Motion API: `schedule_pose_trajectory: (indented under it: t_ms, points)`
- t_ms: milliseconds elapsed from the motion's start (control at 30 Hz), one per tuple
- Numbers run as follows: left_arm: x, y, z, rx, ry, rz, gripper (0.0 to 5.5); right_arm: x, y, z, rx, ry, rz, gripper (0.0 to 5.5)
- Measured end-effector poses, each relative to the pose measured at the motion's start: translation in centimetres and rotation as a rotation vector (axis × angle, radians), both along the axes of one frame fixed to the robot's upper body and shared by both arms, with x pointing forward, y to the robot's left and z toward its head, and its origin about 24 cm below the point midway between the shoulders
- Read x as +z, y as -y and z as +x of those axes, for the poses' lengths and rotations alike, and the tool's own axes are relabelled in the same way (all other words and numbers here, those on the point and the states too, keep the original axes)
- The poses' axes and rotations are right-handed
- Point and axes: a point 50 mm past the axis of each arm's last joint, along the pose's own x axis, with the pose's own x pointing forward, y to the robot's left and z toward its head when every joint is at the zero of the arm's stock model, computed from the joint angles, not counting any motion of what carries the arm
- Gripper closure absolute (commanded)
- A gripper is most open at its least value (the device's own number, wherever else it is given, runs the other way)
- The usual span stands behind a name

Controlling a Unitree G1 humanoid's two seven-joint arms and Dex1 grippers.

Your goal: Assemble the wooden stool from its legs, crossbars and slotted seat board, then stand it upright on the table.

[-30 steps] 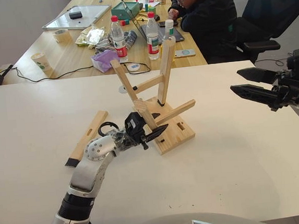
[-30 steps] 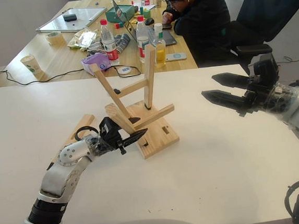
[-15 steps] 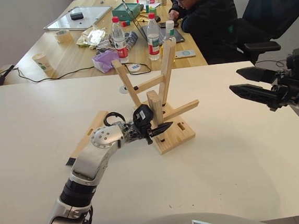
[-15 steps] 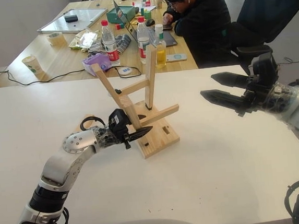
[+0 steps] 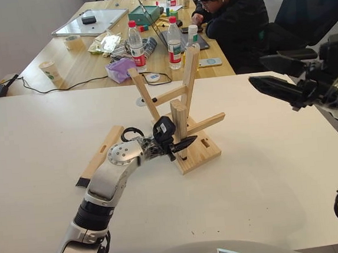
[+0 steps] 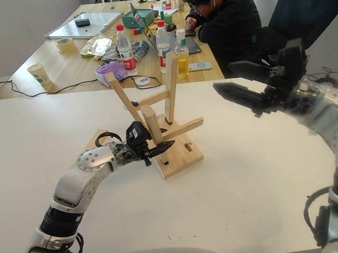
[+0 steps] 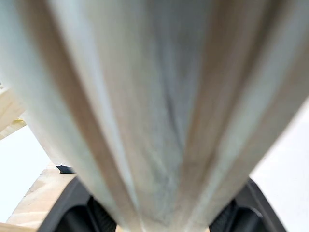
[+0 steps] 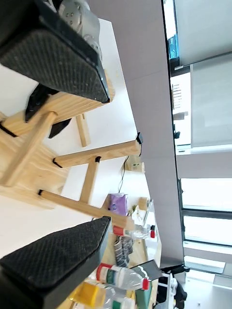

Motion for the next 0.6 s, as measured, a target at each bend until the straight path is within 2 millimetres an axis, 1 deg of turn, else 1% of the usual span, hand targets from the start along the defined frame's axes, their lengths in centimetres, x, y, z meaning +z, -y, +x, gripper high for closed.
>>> schedule_pose_trajectory:
  t_ms: [67, 100, 167, 200, 300, 367, 467, 533, 600]
  points:
    - [-0.1, 0.0, -0.1, 0.0, 0.002, -0.004, 3.47, 1.8, -2.4, -0.3, 0.045, 0.08, 0.054, 1.52]
    - [-0.1, 0.0, -0.1, 0.001, 0.001, -0.005, 3.47, 2.3, -3.2, -0.4, 0.055, 0.103, 0.054, 1.69]
    - [-0.1, 0.0, -0.1, 0.004, 0.003, -0.008, 3.47, 3.0, -5.3, -0.8, 0.078, 0.145, 0.043, 2.17]
    - [-0.1, 0.0, -0.1, 0.008, 0.005, -0.011, 3.47, 3.1, -6.8, -1.2, 0.116, 0.164, 0.031, 2.31]
    - [-0.2, 0.0, -0.1, 0.015, 0.005, -0.014, 3.47, 2.7, -8.6, -1.7, 0.139, 0.193, -0.03, 2.83]
    - [-0.2, 0.0, -0.2, 0.018, 0.006, -0.019, 3.47, 1.9, -10.3, -1.7, 0.14, 0.215, -0.076, 3.16]
    - [-0.3, 0.1, -0.2, 0.021, 0.006, -0.021, 3.47, 1.0, -11.3, -1.5, 0.116, 0.235, -0.138, 3.63]
    - [-0.3, 0.1, -0.2, 0.023, 0.006, -0.024, 3.47, 0.6, -12.2, -1.4, 0.119, 0.234, -0.131, 4.01]
    - [-0.3, 0.1, -0.1, 0.025, 0.006, -0.025, 3.47, 0.4, -12.6, -1.1, 0.114, 0.233, -0.118, 4.32]
